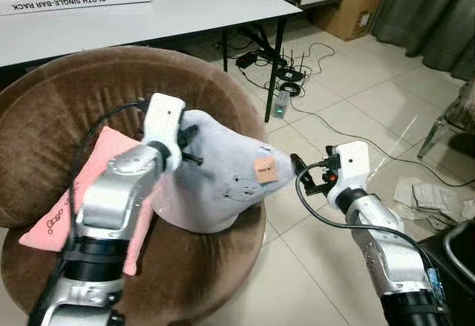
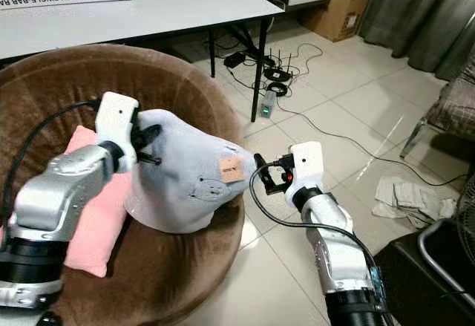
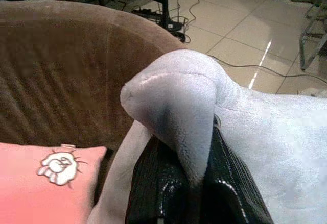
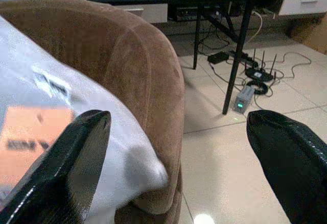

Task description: Move the pillow to the sofa from floor

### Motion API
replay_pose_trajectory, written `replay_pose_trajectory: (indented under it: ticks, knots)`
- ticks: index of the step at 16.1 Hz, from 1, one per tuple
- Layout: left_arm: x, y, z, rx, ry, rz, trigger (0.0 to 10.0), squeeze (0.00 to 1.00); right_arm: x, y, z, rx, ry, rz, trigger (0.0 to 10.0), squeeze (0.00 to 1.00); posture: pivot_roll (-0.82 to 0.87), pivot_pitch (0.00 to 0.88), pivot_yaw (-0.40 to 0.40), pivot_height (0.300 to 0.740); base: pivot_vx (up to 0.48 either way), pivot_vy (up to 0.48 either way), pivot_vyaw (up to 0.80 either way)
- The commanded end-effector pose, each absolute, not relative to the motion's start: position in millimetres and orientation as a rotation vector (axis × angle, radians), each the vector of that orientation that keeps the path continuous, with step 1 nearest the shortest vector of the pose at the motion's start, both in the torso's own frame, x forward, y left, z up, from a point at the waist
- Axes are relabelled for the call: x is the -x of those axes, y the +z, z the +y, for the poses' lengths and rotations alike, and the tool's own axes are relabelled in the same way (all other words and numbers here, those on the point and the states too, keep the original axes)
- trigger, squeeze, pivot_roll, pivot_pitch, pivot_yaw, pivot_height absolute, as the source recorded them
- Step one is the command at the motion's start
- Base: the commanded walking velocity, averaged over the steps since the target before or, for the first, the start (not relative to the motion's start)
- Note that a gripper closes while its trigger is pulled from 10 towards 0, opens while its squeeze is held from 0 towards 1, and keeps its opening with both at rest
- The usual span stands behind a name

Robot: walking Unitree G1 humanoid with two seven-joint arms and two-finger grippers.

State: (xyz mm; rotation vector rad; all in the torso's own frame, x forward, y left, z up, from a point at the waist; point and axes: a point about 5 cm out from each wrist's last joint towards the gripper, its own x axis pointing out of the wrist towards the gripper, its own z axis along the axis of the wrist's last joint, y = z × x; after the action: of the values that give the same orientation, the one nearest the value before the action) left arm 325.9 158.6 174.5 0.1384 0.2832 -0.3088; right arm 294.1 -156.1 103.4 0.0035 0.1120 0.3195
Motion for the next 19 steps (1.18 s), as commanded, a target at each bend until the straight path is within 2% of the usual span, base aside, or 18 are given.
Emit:
replay_pose_trajectory:
  ticks: [1,2,4,6,10,12,16,17,19]
  knots:
    - [-334,184,168,-0.216,-0.284,0.216,10.0,0.00,-292,108,-154,-0.008,0.343,0.108,10.0,0.00,0.08,0.000,-0.051,0.740,0.000,0.000,0.00]
    - [-340,174,182,-0.273,-0.247,0.223,10.0,0.00,-290,110,-149,-0.014,0.386,0.100,10.0,0.00,0.08,0.000,-0.062,0.740,0.000,0.000,0.00]
    - [-358,158,213,-0.277,-0.096,0.231,10.0,0.00,-280,115,-133,0.015,0.565,0.092,10.0,0.00,0.07,0.000,-0.085,0.740,0.000,0.000,0.00]
    - [-366,149,228,-0.266,-0.003,0.252,10.0,0.00,-275,116,-127,0.047,0.657,0.108,10.0,0.00,0.06,0.000,-0.102,0.740,0.000,0.000,0.00]
    - [-372,148,279,-0.343,0.355,0.302,10.0,0.00,-279,124,-119,0.095,0.726,0.114,10.0,0.00,0.00,0.000,-0.117,0.740,0.000,0.000,0.00]
    - [-371,150,291,-0.361,0.422,0.318,10.0,0.00,-276,128,-114,0.098,0.768,0.107,10.0,0.00,-0.01,0.000,-0.119,0.740,0.000,0.000,0.00]
    - [-376,160,291,-0.326,0.379,0.298,10.0,0.00,-271,130,-108,0.138,0.883,0.111,10.0,0.00,-0.03,0.000,-0.121,0.740,0.000,0.000,0.00]
    - [-376,160,292,-0.314,0.377,0.303,10.0,0.99,-271,130,-108,0.144,0.892,0.116,10.0,0.00,-0.03,0.000,-0.121,0.740,0.000,0.000,0.00]
    - [-375,159,295,-0.313,0.373,0.326,10.0,1.00,-271,132,-109,0.150,0.896,0.120,10.0,0.00,-0.04,0.000,-0.123,0.740,0.000,0.000,0.00]
